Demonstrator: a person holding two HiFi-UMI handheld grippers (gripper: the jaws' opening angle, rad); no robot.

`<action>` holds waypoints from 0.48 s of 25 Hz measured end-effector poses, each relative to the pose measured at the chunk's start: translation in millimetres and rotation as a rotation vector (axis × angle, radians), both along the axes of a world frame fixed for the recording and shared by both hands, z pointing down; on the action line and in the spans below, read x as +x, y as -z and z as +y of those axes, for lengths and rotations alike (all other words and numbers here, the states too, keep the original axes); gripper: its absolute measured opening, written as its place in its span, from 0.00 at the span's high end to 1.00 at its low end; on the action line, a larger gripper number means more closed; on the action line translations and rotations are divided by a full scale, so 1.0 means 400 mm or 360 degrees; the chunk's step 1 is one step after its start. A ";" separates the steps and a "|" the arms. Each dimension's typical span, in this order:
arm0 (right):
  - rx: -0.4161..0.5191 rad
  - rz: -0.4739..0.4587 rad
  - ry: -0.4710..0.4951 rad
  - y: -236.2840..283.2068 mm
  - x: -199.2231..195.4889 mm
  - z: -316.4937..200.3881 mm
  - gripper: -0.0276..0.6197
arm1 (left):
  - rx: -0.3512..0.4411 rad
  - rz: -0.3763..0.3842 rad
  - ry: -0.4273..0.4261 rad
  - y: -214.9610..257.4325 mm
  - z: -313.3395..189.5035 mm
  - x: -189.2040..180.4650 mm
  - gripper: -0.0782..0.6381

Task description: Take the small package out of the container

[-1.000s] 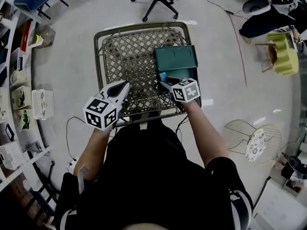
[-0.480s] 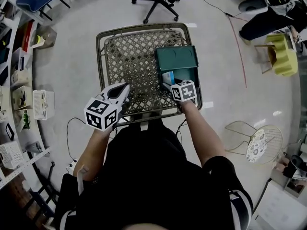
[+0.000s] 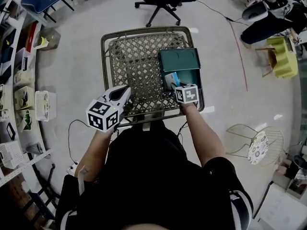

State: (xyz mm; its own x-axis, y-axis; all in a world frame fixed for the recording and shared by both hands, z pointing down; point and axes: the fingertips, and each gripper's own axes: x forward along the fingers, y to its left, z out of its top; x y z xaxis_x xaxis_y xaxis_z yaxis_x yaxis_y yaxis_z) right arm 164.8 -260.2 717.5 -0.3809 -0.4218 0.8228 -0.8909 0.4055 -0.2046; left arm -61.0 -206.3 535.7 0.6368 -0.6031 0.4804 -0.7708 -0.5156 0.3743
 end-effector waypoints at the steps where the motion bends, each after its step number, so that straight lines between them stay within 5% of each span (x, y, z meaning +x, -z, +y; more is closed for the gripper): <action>1: 0.0022 -0.0015 -0.0018 0.017 0.004 0.000 0.81 | 0.0009 0.0007 -0.0012 0.004 0.002 0.001 0.88; 12: 0.0475 -0.0356 -0.0272 0.327 0.023 0.037 0.81 | 0.0239 0.0070 -0.0183 0.104 -0.020 0.026 0.88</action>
State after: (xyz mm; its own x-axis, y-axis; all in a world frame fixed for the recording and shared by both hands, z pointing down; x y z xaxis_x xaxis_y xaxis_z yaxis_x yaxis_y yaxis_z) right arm 174.1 -245.4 586.7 -0.4401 -0.7025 0.5594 -0.8976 0.3262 -0.2965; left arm -50.8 -214.2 493.9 0.7240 -0.5879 0.3608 -0.6882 -0.6519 0.3186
